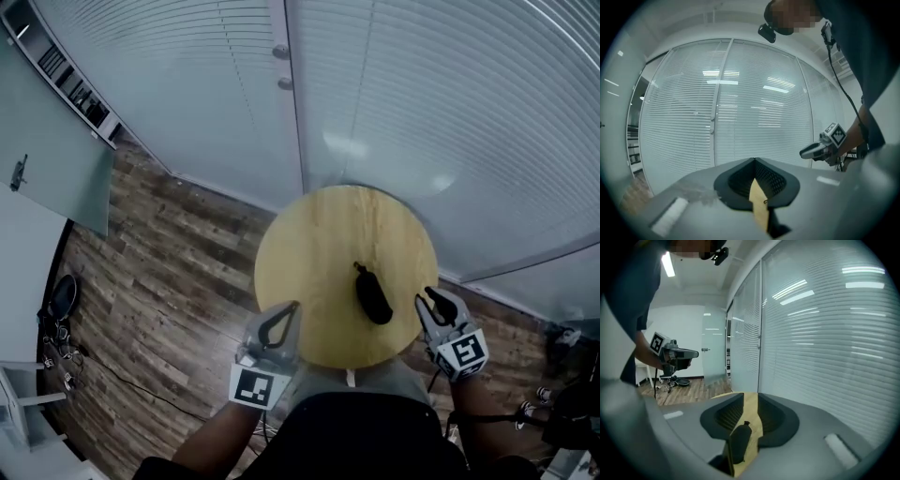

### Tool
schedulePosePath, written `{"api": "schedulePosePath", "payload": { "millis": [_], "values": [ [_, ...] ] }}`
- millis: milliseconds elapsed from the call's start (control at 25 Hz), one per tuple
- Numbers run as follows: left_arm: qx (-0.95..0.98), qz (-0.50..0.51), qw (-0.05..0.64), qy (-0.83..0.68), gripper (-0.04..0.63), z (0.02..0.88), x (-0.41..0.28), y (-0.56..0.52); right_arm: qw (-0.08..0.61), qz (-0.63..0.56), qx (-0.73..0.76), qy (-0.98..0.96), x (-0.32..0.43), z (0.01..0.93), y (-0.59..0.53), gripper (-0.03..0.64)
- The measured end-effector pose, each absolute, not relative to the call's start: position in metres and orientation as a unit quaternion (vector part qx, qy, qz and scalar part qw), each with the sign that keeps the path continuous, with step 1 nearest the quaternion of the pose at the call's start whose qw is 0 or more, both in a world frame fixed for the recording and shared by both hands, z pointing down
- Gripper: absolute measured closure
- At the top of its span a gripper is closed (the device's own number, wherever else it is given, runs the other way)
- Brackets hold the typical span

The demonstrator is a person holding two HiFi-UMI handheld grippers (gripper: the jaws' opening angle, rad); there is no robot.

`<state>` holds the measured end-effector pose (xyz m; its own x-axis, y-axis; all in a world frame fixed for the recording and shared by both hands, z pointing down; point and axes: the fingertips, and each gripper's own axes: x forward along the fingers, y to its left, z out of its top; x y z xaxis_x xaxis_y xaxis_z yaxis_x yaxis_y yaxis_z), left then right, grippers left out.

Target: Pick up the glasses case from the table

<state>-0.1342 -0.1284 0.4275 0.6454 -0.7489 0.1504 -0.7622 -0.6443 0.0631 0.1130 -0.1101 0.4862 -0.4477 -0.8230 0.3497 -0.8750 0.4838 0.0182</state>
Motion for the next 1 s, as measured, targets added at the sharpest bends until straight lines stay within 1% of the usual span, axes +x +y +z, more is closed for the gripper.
{"api": "schedulePosePath", "payload": {
  "millis": [80,120,160,280,360,480,640,800,1000],
  "values": [
    [0.904,0.064,0.059,-0.418,0.589,0.430,-0.129,-0.140,0.150,0.113,0.494,-0.849,0.108,0.496,-0.118,0.451],
    [0.903,0.071,0.057,-0.419,0.590,0.433,-0.126,-0.147,0.153,0.120,0.490,-0.850,0.105,0.503,-0.122,0.423],
    [0.902,0.078,0.054,-0.421,0.589,0.438,-0.124,-0.155,0.160,0.123,0.485,-0.851,0.102,0.513,-0.126,0.403],
    [0.893,0.081,0.057,-0.438,0.589,0.445,-0.125,-0.171,0.178,0.155,0.476,-0.847,0.094,0.548,-0.130,0.380],
    [0.891,0.092,0.065,-0.440,0.589,0.447,-0.129,-0.175,0.177,0.185,0.478,-0.840,0.092,0.568,-0.131,0.340],
    [0.888,0.120,0.055,-0.440,0.589,0.459,-0.128,-0.190,0.192,0.209,0.485,-0.827,0.095,0.602,-0.145,0.284],
    [0.876,0.143,0.063,-0.457,0.589,0.477,-0.125,-0.213,0.221,0.241,0.485,-0.811,0.103,0.644,-0.163,0.267],
    [0.876,0.158,0.067,-0.451,0.589,0.499,-0.124,-0.220,0.232,0.268,0.461,-0.814,0.093,0.684,-0.160,0.255],
    [0.854,0.173,0.074,-0.485,0.590,0.526,-0.144,-0.240,0.256,0.287,0.431,-0.816,0.076,0.719,-0.157,0.248]
  ]
}}
